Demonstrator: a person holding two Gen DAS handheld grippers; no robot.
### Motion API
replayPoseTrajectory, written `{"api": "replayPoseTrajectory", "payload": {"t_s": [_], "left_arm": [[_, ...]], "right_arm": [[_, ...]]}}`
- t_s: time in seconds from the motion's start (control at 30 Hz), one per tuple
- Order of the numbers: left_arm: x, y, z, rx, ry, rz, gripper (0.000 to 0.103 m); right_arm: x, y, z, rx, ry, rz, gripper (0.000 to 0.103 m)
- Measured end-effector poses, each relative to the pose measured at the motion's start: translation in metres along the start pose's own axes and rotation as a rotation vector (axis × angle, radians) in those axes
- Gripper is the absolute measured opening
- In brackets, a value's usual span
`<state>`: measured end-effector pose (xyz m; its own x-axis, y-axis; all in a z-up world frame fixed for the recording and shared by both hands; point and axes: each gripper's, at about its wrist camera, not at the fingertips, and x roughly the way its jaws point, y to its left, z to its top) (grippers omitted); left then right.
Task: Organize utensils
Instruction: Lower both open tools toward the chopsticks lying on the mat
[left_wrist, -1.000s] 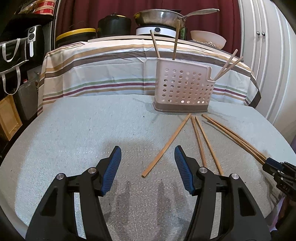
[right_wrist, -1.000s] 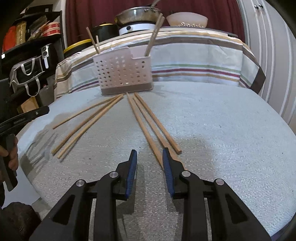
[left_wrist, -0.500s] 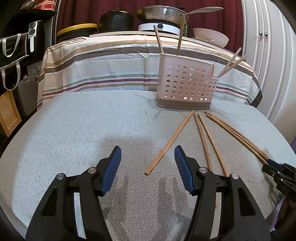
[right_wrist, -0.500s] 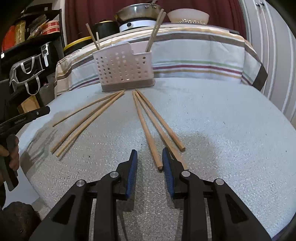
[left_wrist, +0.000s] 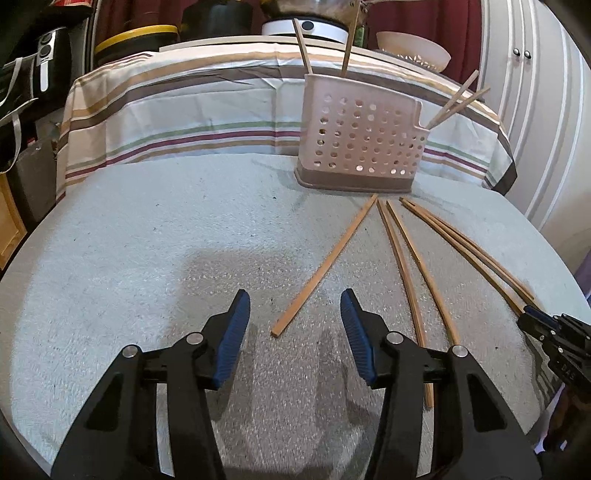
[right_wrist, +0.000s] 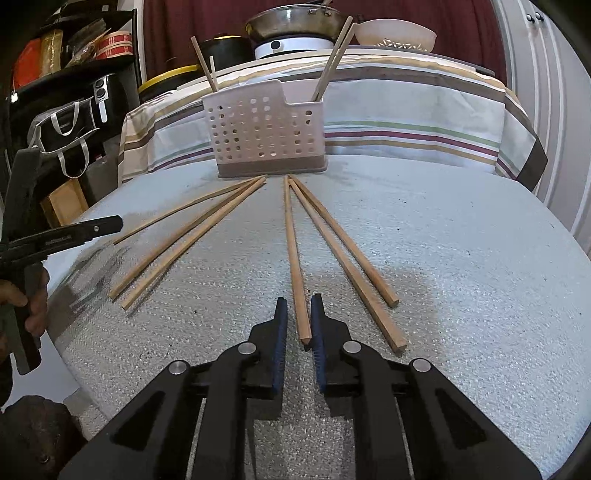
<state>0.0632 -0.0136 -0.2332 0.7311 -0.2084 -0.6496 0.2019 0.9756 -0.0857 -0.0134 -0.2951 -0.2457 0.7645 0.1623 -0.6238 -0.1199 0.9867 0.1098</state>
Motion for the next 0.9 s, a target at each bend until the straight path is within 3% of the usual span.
{"api": "replayPoseTrajectory", "payload": {"t_s": [0.07, 0.17, 0.2, 0.63, 0.77, 0.9], "left_arm": [[0.004, -0.001, 0.001, 0.009, 0.012, -0.002, 0.047], [0.016, -0.001, 0.001, 0.013, 0.070, -0.014, 0.026], [0.020, -0.001, 0.000, 0.007, 0.095, -0.022, 0.012], [0.002, -0.010, -0.015, 0.061, 0.079, -0.002, 0.008], [0.001, -0.008, -0.017, 0.023, 0.070, -0.022, 0.027], [0.001, -0.014, -0.022, 0.063, 0.045, 0.002, 0.028]], "right_arm": [[0.000, 0.000, 0.000, 0.000, 0.000, 0.000, 0.014], [0.000, 0.001, 0.000, 0.001, 0.000, 0.001, 0.014], [0.000, 0.001, 0.000, 0.001, 0.000, 0.002, 0.014], [-0.001, 0.003, -0.001, 0.004, -0.002, 0.005, 0.014], [-0.001, 0.002, -0.001, 0.004, -0.002, 0.005, 0.014], [-0.001, 0.003, -0.001, 0.005, -0.002, 0.004, 0.014]]}}
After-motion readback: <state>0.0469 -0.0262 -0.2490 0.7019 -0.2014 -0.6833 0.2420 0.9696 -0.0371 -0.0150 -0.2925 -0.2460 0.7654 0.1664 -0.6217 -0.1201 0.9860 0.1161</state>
